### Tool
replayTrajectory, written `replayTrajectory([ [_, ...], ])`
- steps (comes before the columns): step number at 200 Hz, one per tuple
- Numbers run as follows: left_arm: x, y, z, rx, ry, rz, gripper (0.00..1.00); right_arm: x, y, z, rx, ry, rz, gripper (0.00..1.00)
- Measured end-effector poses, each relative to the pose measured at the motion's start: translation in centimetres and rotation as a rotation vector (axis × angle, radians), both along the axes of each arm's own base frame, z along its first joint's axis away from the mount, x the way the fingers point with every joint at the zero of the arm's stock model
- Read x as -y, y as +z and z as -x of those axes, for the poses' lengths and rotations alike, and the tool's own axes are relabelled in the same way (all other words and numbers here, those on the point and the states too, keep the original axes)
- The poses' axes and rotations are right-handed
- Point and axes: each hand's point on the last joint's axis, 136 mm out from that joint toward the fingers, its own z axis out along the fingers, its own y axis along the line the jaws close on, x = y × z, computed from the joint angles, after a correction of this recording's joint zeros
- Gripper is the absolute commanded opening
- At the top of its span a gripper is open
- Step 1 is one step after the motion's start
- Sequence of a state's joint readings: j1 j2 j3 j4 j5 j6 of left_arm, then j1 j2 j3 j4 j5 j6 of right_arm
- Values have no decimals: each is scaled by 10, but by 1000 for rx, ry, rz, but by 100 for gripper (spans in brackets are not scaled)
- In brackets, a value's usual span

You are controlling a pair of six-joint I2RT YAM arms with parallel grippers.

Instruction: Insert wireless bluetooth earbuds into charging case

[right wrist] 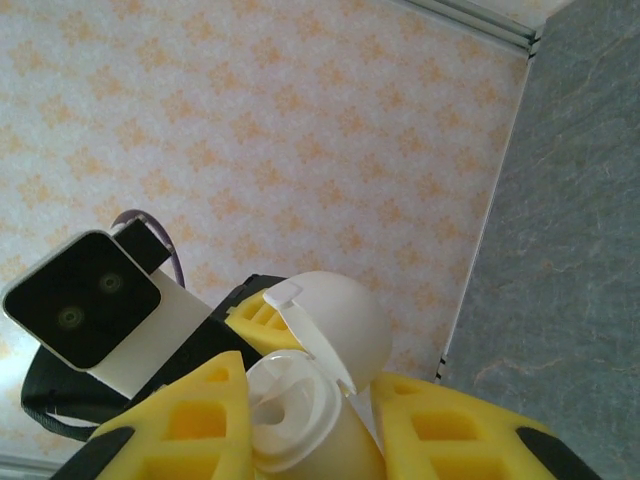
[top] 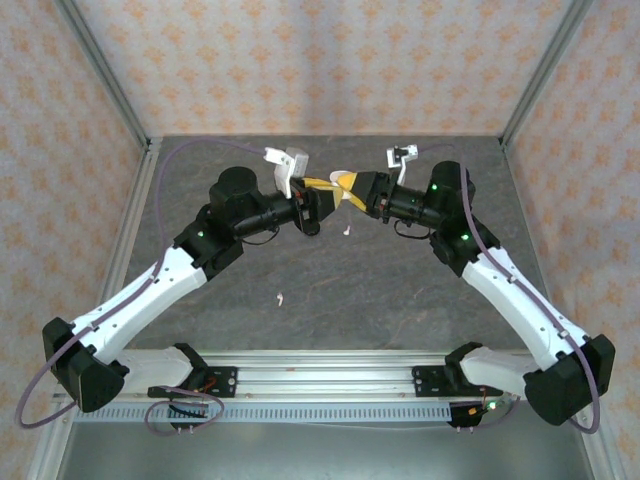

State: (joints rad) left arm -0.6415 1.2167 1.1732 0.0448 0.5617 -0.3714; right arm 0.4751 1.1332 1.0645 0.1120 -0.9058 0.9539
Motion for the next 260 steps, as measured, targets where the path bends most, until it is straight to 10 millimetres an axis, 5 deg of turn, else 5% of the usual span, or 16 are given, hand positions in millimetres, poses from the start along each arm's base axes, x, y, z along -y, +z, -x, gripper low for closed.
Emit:
replayTrajectory([
  [58,8,0,-1,-53,-49,22,29,3,2,-2,20,-11,3,12],
  [125,10,3,-7,-70,-67,45,8,7,7,-6,12,-26,-22,15],
  [180,15,4,-11,-67,-87,32,6,9,11,-10,-8,-47,-45,49],
  [260,21,-2,-11,-37,-111,-9,4,5,9,-10,-120,-42,-92,59],
])
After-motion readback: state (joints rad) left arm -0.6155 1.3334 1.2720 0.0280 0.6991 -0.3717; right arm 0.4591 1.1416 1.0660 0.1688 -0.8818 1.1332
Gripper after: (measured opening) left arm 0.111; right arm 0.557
